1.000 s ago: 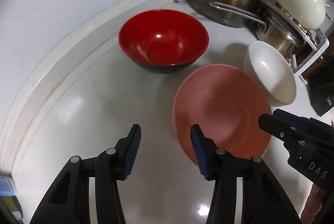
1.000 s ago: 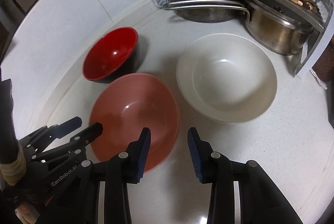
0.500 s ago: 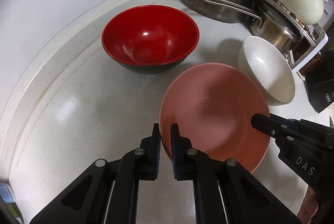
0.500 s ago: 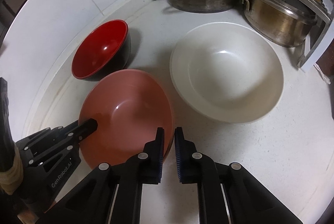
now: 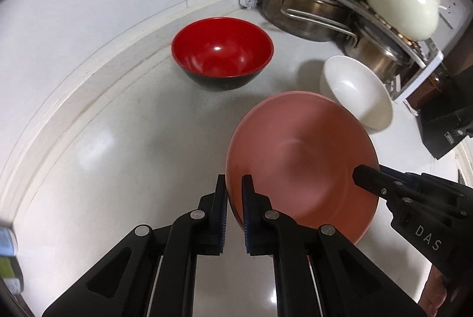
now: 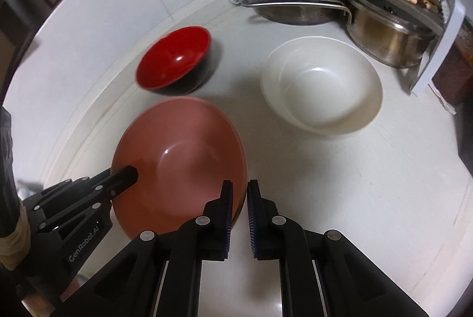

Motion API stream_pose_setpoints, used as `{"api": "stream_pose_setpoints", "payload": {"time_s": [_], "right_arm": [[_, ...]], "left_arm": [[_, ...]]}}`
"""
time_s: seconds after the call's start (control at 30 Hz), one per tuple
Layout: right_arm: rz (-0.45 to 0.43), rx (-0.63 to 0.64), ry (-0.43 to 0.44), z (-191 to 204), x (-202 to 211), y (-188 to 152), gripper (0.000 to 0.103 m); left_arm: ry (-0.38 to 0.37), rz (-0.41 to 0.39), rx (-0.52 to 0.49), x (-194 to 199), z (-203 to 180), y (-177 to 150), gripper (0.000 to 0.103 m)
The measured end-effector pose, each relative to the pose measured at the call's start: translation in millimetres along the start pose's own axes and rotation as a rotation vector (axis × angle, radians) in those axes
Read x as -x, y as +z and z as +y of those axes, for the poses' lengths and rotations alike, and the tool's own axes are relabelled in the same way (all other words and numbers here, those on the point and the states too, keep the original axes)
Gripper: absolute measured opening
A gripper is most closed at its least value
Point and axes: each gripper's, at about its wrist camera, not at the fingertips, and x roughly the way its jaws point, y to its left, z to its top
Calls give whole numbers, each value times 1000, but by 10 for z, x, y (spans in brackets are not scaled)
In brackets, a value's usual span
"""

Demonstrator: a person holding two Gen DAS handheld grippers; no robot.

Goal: Organize plates and bowls
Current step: 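Lift and carry the pink bowl with both grippers, then lower and release it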

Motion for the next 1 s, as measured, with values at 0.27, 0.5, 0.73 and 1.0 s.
{"api": "stream_pose_setpoints", "payload": {"time_s": [0.27,0.5,0.73,1.0], "right_arm": [[-26,48,14,28,365,-306,12],[-29,69,11,-19,580,-633,12],[-14,70,-16,-127,611,-874,12],[17,58,-34,-283,504,-1032,12]], "left_arm": [[11,-56,14,444,-87,-327,11],[9,-66,15,616,-214,-619,11],[0,-18,9,560,-383,-856,11],[-4,33,-1,360,-496,-985,11]]}}
